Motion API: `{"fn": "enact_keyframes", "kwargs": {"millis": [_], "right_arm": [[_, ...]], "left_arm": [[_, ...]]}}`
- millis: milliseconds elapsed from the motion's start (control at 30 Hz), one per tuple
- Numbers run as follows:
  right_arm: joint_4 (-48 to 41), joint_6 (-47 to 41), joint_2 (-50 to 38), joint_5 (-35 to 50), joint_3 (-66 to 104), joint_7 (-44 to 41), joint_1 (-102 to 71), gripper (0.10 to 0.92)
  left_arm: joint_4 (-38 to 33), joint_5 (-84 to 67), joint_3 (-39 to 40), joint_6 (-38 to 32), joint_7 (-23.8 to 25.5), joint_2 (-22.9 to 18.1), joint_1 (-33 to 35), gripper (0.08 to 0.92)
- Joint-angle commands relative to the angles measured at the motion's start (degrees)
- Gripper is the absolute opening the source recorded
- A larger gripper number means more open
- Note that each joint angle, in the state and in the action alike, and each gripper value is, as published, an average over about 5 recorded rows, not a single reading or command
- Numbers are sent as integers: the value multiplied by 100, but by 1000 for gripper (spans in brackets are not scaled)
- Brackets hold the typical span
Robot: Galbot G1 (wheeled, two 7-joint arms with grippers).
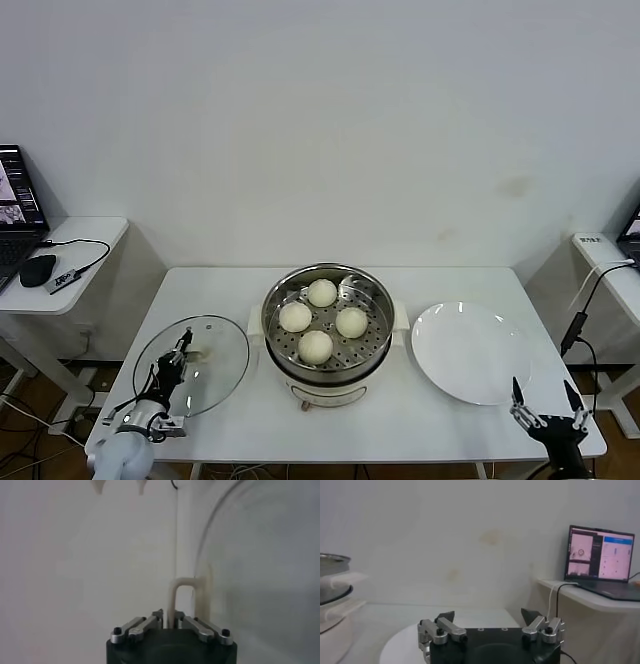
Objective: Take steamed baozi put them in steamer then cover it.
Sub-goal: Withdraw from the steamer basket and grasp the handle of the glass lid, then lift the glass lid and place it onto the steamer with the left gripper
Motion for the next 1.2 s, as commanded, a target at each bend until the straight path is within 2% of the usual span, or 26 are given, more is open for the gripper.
{"fn": "enact_keyframes", "kwargs": {"millis": [33,200,467,667,833,1000,1200], "right_arm": [[41,19,-16,-29,-35,-21,-6,823],[38,52,-33,-101,-117,-34,-7,823],[-39,126,-48,-302,-267,-54,-2,823],[-75,196,-35,-567,-365,-48,19,823],[-168,278,8,-966,-467,-27,75,823],[-284,306,52,-1269,-607,-3,123,823],[-466,288,129,-1538,-770,41,235,823]], "left_arm": [[-1121,-76,-297,484,87,246,353,141],[-2041,-284,-538,1104,736,600,631,141],[-3025,-1050,-772,1641,1595,1080,879,141],[-3833,-2140,-229,2456,1979,1410,871,141],[-4218,-2191,669,3029,2059,1543,251,141],[-4259,-1807,1802,3574,2239,1375,-438,141],[-3748,-786,2962,4178,2577,623,-1395,141]]}}
